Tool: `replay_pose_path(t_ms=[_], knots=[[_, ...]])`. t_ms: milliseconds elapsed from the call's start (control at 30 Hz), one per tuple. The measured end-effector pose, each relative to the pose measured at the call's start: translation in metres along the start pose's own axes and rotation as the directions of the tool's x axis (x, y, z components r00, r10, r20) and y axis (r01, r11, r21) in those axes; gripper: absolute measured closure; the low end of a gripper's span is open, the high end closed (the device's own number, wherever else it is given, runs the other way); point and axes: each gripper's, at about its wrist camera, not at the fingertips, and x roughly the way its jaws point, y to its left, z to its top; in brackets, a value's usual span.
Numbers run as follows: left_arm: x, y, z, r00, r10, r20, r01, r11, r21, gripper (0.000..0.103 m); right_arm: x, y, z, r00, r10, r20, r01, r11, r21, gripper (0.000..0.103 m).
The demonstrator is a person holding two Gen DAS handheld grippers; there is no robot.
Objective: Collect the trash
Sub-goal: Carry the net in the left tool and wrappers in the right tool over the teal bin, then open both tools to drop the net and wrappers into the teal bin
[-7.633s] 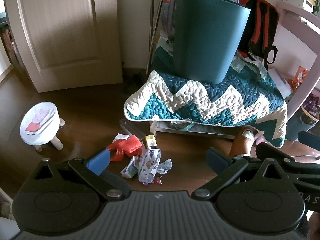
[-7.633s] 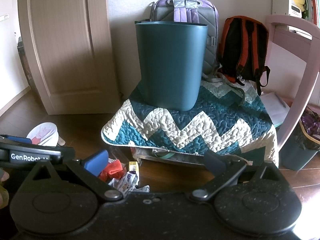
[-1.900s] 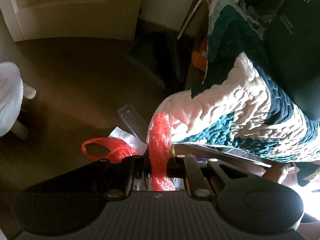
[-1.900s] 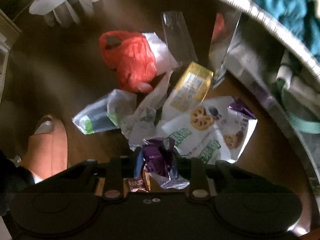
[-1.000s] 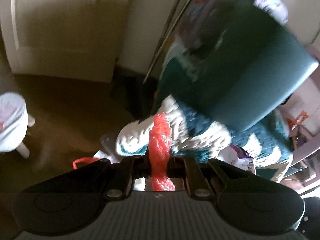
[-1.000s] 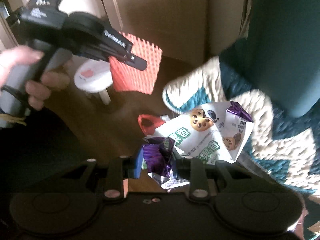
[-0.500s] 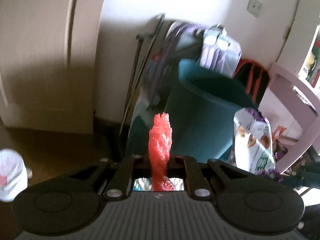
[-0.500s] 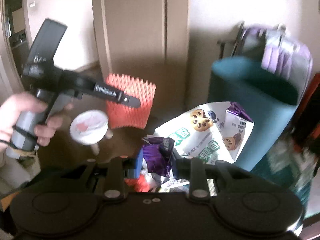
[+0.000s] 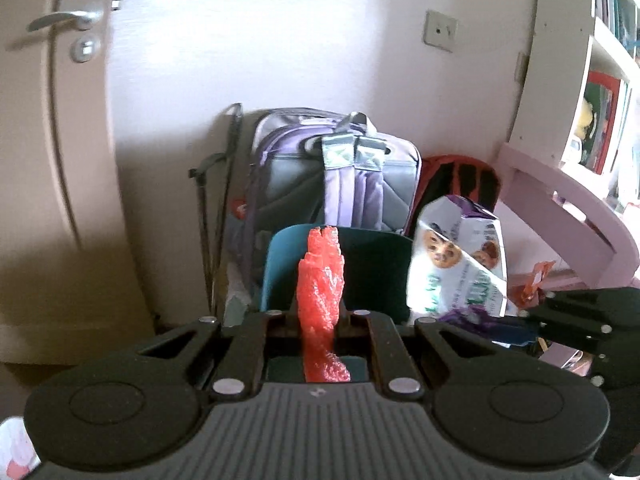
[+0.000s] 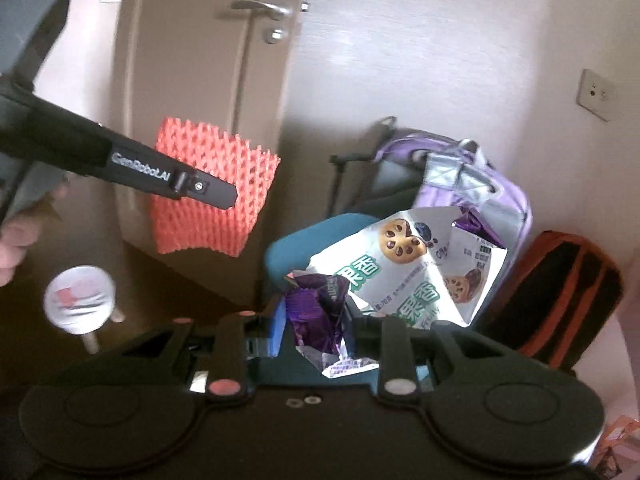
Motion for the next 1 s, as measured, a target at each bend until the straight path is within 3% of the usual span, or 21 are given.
replay_pose_path(t_ms=[233, 433, 567, 767, 867, 967, 1000], knots=[[0.066, -0.021, 0.012, 0.996, 0.041, -0.076, -0.035, 0.996, 0.079, 0.092, 0.033, -0.017, 0.001, 0.998, -0.049, -0.031, 0.049, 0.999, -0.011, 0.074], [0.116, -0.028, 0.012, 0.985, 0.062, -0.16, -0.049, 0.995, 0.086, 0.092, 0.066, -0.037, -0.002, 0.996, -0.021, -0.085, 0.025, 0.999, 0.04, 0.073], [0.136, -0.033, 0.009, 0.979, 0.058, -0.198, -0.041, 0.995, 0.091, 0.092, 0.082, -0.044, -0.005, 0.993, 0.018, -0.115, -0.009, 0.997, 0.079, 0.069], [0.159, -0.032, 0.003, 0.967, 0.078, -0.244, -0.055, 0.994, 0.098, 0.091, 0.102, -0.046, -0.013, 0.988, 0.01, -0.155, -0.001, 0.998, 0.061, 0.065], [0.164, -0.03, 0.001, 0.961, 0.077, -0.264, -0.057, 0.995, 0.081, 0.09, 0.104, -0.048, -0.016, 0.987, 0.005, -0.159, 0.006, 0.997, 0.072, 0.06], [0.163, -0.029, -0.001, 0.96, 0.081, -0.27, -0.062, 0.995, 0.078, 0.084, 0.102, -0.05, -0.019, 0.988, -0.005, -0.157, 0.018, 0.997, 0.08, 0.044], [0.163, -0.029, -0.002, 0.96, 0.078, -0.268, -0.059, 0.995, 0.078, 0.083, 0.101, -0.05, -0.02, 0.988, -0.01, -0.153, 0.023, 0.997, 0.078, 0.044]])
